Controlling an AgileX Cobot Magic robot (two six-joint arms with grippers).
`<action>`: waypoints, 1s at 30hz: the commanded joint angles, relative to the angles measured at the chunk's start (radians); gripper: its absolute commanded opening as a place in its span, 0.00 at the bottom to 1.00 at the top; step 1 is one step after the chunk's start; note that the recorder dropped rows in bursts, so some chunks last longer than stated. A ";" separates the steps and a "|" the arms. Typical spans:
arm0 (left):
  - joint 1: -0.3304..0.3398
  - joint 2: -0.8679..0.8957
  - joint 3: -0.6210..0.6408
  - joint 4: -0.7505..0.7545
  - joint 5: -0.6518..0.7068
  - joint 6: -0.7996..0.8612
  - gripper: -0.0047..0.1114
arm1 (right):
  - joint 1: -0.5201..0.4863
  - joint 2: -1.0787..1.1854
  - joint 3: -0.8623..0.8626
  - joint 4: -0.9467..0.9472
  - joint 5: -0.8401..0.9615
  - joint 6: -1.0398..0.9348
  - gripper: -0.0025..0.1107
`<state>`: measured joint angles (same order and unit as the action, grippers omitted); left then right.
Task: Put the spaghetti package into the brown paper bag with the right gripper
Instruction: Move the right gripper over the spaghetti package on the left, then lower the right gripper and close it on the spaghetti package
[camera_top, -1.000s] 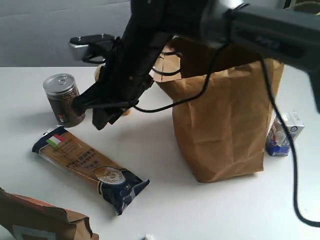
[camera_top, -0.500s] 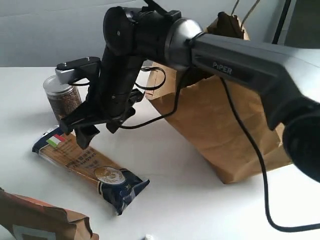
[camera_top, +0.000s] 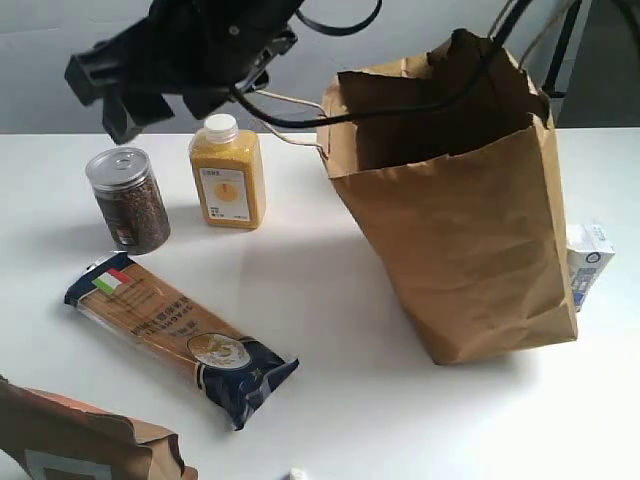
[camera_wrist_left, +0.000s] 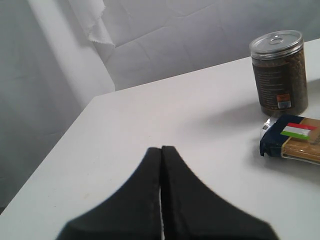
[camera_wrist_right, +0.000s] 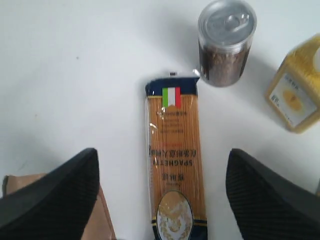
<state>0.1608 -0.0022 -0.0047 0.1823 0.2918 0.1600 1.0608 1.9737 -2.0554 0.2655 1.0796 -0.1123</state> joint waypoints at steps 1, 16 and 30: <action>-0.002 0.002 0.005 -0.005 -0.006 -0.004 0.04 | 0.009 -0.044 -0.007 0.009 -0.106 0.001 0.61; -0.002 0.002 0.005 -0.005 -0.006 -0.004 0.04 | 0.126 0.217 -0.217 0.003 -0.088 -0.045 0.61; -0.002 0.002 0.005 -0.005 -0.006 -0.004 0.04 | 0.122 0.497 -0.226 -0.109 0.014 -0.103 0.77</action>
<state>0.1608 -0.0022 -0.0047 0.1823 0.2918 0.1600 1.1864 2.4580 -2.2738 0.1714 1.0849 -0.1852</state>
